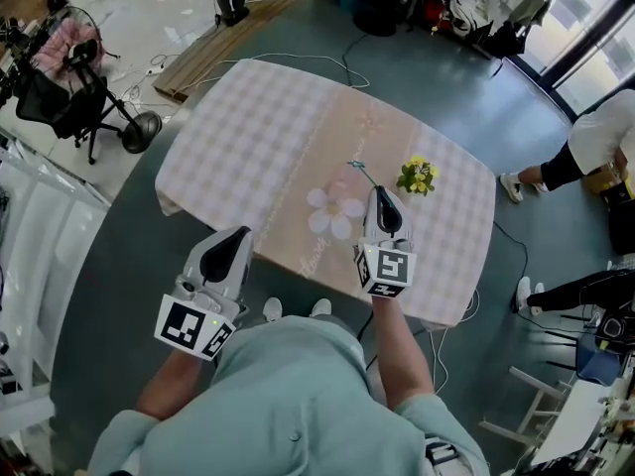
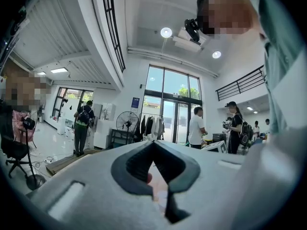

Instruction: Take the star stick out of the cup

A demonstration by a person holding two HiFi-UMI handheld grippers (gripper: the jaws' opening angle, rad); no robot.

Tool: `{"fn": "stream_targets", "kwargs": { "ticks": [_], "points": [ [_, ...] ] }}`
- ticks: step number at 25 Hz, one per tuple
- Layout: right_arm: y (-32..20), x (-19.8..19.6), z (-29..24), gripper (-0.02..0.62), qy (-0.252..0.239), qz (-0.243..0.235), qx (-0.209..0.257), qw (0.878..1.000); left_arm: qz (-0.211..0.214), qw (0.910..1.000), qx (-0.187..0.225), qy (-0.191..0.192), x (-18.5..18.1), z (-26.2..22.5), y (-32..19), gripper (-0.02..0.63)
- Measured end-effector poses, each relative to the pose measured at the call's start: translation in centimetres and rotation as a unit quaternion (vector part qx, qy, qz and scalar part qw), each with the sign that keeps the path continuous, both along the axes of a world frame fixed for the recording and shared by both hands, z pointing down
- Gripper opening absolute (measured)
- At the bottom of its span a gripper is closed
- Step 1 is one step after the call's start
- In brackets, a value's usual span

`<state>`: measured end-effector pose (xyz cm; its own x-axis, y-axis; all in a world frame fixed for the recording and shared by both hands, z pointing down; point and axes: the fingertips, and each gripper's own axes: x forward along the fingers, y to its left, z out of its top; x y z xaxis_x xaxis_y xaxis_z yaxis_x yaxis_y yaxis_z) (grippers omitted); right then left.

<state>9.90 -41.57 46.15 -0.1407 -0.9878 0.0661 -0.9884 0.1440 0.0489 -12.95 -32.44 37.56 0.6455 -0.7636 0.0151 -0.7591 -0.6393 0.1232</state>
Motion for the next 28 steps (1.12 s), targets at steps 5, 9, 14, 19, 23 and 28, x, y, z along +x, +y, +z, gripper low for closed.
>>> {"fn": "stream_targets", "kwargs": {
  "ticks": [5, 9, 14, 19, 23, 28],
  "points": [
    [0.9, 0.2, -2.4, 0.011, -0.006, -0.001, 0.015, 1.0, 0.003, 1.0, -0.001, -0.001, 0.2, 0.3, -0.2, 0.005],
    [1.6, 0.0, -4.5, 0.011, -0.011, -0.005, 0.032, 0.999, 0.005, 1.0, -0.001, -0.001, 0.3, 0.3, -0.4, 0.005],
    [2.7, 0.0, -6.8, 0.011, -0.011, -0.003, 0.049, 0.999, 0.008, 1.0, -0.001, -0.001, 0.3, 0.4, -0.4, 0.005],
    [3.7, 0.1, -8.9, 0.011, -0.012, -0.001, 0.067, 0.998, 0.013, 0.9999, -0.002, -0.002, 0.5, 0.4, -0.2, 0.005],
    [4.5, 0.1, -11.1, 0.011, -0.011, -0.003, 0.083, 0.996, 0.016, 0.9999, -0.002, -0.003, 0.8, 0.4, -0.2, 0.005],
    [5.5, -0.1, -13.1, 0.011, -0.003, -0.004, 0.098, 0.995, 0.018, 0.9998, -0.002, -0.003, 0.8, 0.5, -0.1, 0.005]
  ]
}}
